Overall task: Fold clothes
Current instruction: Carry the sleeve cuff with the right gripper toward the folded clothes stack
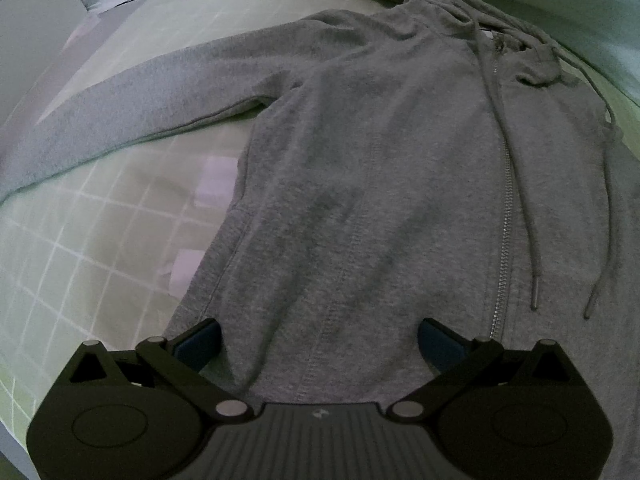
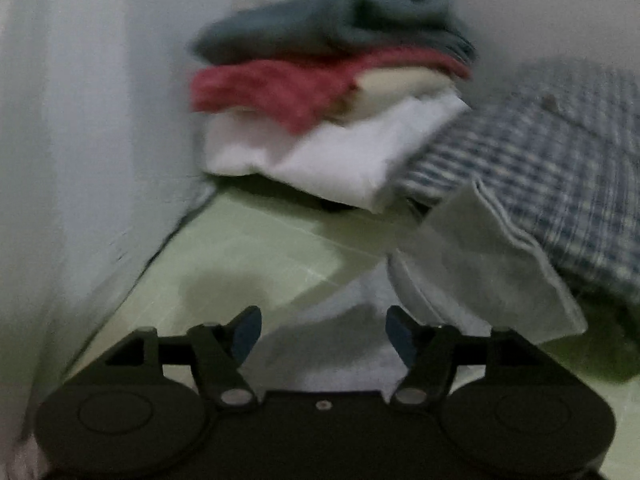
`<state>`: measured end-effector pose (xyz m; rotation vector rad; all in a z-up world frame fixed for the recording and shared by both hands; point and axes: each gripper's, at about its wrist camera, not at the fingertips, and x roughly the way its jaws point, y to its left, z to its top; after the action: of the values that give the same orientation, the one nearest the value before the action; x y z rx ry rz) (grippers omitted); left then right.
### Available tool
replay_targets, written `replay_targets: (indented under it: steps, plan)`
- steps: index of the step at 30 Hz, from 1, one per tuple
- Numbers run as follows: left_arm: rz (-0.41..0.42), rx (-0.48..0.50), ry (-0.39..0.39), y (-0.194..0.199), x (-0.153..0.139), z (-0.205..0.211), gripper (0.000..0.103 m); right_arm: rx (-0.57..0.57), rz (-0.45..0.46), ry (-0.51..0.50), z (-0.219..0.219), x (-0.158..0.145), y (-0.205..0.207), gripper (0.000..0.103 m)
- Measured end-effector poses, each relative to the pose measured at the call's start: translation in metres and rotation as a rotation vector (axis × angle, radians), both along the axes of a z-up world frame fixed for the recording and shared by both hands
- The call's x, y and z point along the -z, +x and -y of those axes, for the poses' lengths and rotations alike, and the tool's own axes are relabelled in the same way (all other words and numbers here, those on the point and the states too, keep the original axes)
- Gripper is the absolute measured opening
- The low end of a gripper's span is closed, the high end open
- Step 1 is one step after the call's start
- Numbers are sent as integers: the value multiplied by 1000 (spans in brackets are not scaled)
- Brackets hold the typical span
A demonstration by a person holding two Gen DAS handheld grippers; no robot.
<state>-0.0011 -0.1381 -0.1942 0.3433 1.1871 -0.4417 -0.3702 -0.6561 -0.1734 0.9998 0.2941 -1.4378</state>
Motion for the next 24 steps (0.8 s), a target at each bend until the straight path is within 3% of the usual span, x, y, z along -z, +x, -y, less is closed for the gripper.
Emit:
replay_targets:
  steps: [4,6,8,9,10,13,16,19,24]
  plan:
    - [-2,-4,0,0,0,-1,103,109,23,136,21,22,0,71]
    - [-1,-5,0,-1,-1,-1,103,127,22,131,23,28,1,68]
    - [1,-4,-2,-1,0,-2,103,112,18,117,22,29,3,33]
    - [2,-4,-3,-1,0,-2,103,104,45,115,21,31,2,10]
    - [4,-3,-3,-1,0,-3,103,96,74,114,19,33,0,4]
    - [7,-2,-6,-1,0,-4,103,73,113,38,6,24,-10,1]
    - [13,-2,-9,-1,0,-5,103,-2,73,-101,-26,-4,-21,0]
    - [27,-3,-17,-2,0,-6,103,-78,21,-178,-63,-25,-33,0]
    - [55,-9,-31,-7,1,-7,103,-118,-7,-130,-120,-24,-63,0]
